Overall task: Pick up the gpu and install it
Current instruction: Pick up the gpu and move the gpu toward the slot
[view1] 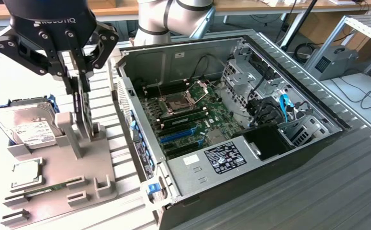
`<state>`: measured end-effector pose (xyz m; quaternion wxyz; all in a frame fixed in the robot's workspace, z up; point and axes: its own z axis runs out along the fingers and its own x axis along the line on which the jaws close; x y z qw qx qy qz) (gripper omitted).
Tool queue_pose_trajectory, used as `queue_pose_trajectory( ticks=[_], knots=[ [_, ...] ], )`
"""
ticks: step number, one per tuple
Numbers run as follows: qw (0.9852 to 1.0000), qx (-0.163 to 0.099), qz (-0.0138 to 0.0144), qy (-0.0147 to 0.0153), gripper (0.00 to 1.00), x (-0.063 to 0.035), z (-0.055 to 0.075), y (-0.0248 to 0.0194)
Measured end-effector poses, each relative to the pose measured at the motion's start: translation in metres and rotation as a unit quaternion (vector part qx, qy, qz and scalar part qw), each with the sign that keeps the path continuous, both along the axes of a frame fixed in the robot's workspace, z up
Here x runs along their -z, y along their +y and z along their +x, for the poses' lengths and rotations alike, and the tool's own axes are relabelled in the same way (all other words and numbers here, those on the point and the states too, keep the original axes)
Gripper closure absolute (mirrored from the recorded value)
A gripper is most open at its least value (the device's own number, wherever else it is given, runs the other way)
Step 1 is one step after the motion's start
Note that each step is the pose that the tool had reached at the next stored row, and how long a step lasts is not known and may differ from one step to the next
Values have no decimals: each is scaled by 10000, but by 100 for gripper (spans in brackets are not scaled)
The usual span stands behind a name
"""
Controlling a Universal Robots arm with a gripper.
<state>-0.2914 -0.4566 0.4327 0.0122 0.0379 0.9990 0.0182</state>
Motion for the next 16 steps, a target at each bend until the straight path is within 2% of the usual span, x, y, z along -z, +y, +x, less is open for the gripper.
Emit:
queue_pose_trajectory(
  ticks=[11, 16],
  knots=[
    [10000, 0, -1, 1, 74, -25, 2, 0],
    [10000, 0, 0, 0, 74, -24, 67, 0]
  ],
)
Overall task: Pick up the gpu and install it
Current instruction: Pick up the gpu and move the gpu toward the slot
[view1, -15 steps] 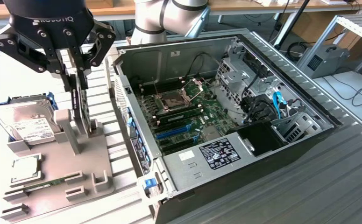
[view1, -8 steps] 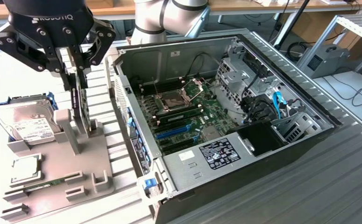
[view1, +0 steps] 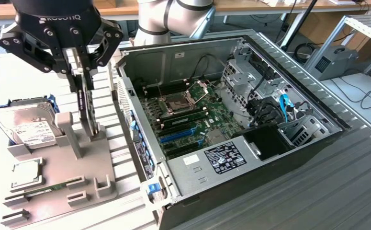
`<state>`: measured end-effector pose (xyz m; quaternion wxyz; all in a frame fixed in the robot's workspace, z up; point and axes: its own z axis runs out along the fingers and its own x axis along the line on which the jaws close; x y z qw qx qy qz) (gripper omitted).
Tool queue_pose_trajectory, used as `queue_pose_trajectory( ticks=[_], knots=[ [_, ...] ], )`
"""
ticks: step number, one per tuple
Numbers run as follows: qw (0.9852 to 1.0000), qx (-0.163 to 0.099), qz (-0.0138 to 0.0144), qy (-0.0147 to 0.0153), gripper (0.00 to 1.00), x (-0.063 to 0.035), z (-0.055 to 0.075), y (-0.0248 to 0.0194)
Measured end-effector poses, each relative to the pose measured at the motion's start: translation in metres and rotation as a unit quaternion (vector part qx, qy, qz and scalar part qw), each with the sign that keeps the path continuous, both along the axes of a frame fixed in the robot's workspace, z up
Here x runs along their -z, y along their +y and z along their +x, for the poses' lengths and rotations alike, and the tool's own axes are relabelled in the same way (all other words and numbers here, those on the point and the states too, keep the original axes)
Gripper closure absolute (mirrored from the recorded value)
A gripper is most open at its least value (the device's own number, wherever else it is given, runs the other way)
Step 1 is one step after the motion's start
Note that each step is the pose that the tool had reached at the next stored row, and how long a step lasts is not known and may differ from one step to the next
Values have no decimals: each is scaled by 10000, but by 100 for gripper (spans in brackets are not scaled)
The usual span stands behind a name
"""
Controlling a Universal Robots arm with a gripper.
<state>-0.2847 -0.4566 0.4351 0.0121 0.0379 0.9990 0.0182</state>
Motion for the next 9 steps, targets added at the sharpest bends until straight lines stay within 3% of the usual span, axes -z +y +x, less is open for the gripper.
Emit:
queue_pose_trajectory(
  ticks=[9],
  knots=[
    [10000, 0, 0, 0, 74, 1, 94, 0]
  ],
)
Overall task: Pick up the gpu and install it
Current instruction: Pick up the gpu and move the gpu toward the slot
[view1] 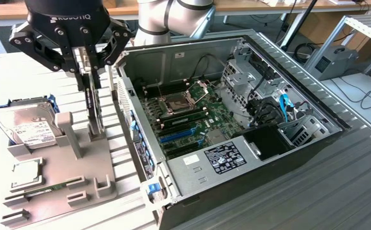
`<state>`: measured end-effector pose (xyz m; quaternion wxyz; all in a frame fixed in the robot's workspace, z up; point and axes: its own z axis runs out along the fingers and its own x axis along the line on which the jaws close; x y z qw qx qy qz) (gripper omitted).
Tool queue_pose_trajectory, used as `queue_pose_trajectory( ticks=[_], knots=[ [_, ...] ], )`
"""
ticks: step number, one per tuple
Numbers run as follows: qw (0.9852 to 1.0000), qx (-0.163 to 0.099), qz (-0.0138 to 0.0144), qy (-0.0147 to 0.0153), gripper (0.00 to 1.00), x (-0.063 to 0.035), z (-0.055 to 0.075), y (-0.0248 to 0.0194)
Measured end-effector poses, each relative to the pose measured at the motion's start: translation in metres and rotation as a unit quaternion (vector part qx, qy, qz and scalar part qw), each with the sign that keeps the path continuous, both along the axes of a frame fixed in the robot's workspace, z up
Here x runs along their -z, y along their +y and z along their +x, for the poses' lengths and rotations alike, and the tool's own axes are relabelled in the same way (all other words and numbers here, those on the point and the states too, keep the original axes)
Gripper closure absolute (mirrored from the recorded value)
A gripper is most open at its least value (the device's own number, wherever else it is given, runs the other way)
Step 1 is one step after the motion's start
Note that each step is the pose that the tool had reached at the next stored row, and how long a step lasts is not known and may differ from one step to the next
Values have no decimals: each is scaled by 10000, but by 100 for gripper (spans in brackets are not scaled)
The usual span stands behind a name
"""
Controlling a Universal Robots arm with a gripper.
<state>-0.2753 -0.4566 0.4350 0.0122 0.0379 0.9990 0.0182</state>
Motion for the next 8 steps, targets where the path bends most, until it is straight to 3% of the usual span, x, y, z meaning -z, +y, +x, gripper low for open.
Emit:
queue_pose_trajectory(
  ticks=[8],
  knots=[
    [10000, 0, 0, 0, 74, 0, 81, 0]
  ],
)
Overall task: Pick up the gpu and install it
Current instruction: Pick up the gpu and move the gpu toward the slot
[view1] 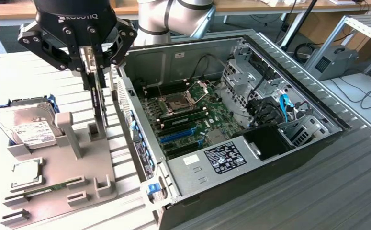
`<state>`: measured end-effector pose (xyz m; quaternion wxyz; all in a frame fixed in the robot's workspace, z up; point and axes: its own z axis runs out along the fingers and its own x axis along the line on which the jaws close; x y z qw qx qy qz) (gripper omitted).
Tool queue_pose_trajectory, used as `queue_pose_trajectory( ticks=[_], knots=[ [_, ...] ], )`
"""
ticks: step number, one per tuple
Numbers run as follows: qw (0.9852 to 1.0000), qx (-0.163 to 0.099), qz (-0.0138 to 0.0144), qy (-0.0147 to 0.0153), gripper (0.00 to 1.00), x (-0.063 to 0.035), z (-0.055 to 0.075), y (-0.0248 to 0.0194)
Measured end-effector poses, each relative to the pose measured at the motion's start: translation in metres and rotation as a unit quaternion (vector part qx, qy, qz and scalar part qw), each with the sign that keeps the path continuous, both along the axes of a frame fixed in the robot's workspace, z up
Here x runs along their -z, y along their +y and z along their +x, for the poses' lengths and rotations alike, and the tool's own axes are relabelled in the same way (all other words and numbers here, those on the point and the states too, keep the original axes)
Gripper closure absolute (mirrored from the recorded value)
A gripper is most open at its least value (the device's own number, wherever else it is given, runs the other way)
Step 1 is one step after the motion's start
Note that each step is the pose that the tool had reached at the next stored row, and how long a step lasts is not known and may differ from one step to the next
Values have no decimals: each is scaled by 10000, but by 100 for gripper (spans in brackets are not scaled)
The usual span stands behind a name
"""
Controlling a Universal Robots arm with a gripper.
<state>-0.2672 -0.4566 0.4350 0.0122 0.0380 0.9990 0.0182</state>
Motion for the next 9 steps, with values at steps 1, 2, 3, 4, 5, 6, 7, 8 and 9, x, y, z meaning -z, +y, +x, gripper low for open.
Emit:
queue_pose_trajectory(
  ticks=[1, 2, 3, 4, 5, 6, 7, 8, 9],
  knots=[
    [10000, 0, 0, 0, 74, 0, 8, 0],
    [10000, 0, 0, 0, 74, 0, 18, 0],
    [10000, 0, 0, 0, 74, 0, 27, 0],
    [10000, 0, 0, 0, 74, 0, 36, 0],
    [10000, 0, 0, 0, 74, 0, 49, 0],
    [10000, 0, 0, 0, 74, 0, 68, 0],
    [10000, 0, 0, 0, 74, 0, 79, 0],
    [10000, 0, 0, 0, 74, 0, 93, 0],
    [10000, 0, 0, 0, 74, 0, 110, 0]
  ],
)
